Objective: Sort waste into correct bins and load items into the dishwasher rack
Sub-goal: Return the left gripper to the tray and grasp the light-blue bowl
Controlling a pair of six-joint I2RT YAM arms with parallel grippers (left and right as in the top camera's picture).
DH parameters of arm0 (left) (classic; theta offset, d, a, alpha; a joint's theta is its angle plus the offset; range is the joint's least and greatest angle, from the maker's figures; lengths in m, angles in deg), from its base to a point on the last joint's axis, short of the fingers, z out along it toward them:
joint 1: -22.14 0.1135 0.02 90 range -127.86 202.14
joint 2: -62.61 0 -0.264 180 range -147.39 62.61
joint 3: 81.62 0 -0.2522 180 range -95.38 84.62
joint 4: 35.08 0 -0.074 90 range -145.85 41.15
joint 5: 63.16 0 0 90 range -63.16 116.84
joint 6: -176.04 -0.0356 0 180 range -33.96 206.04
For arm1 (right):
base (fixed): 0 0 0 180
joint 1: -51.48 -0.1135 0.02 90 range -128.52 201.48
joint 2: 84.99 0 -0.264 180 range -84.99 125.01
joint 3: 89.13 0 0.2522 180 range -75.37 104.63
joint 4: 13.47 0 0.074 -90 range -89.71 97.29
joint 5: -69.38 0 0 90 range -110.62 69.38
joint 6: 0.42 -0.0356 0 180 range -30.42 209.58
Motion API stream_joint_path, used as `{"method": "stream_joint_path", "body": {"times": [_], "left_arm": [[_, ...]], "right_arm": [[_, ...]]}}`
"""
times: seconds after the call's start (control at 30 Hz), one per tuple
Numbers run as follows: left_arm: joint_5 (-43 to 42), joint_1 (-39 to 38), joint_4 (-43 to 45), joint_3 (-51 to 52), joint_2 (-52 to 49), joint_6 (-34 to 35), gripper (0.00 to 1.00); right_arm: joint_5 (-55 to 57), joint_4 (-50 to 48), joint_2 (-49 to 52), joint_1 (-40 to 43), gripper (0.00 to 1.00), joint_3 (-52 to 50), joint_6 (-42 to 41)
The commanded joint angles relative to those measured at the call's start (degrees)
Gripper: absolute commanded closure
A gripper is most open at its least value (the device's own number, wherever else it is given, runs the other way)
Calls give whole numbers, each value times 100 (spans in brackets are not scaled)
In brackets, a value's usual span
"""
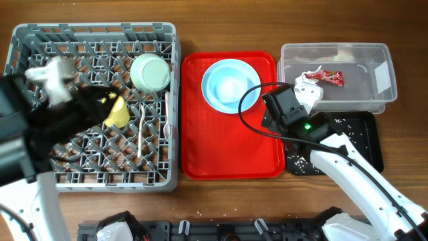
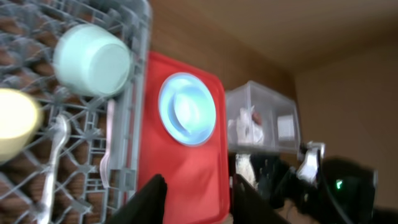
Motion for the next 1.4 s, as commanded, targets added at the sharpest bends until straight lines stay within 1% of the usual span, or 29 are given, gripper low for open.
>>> {"method": "stream_joint_path", "body": {"times": [0.0,0.13,0.23,0.27,0.33,0.4,0.43,0.47,0.6,0.7,0.8,0.9,0.93,1.0,1.03,1.1,1.17,1.3,1.37], "left_arm": [[872,-1421,352,120,-354,66,71],[1473,-2723,890,131,-990,413,71],[2009,-3777,1604,131,-1729,636,71],[2092,-4024,1838,131,-1956,634,69],[2221,-4555,2413,131,-2520,643,65],[2291,-4896,2848,131,-2986,704,60],[2406,-5088,3123,131,-3314,787,54],[2514,-5224,3342,131,-3598,785,53],[3032,-5499,3941,131,-4446,785,52],[3093,-5532,4277,131,-4894,809,51],[3097,-5532,4330,131,-5149,802,51],[3136,-5532,4301,131,-5294,800,57],[3215,-5530,4266,131,-5294,802,63],[3368,-5525,4245,129,-5278,800,70],[3403,-5517,4247,129,-5246,800,76],[3440,-5504,4242,118,-5121,802,96],[3438,-5475,4238,118,-4885,804,96],[3436,-5427,4218,118,-3915,822,96],[3429,-5375,4146,118,-3309,1110,96]], "right_arm": [[90,-50,39,24,0,57,-94],[90,-50,39,24,0,57,-92],[90,-50,39,24,0,57,-94],[90,-50,39,24,0,57,-92],[90,-50,39,24,0,57,-92],[90,-50,39,24,0,57,-94],[90,-50,39,24,0,57,-92],[90,-50,39,24,0,57,-92],[90,-50,39,24,0,57,-94],[90,-50,39,24,0,57,-92],[90,-50,39,24,0,57,-92],[90,-52,39,24,0,57,-94],[90,-52,39,24,0,57,-94],[90,-52,39,24,0,57,-92],[90,-52,39,24,0,57,-92],[90,-52,39,24,0,57,-94],[90,-52,39,24,0,57,-92],[90,-52,39,24,0,57,-94],[90,-52,39,24,0,57,-94]]}}
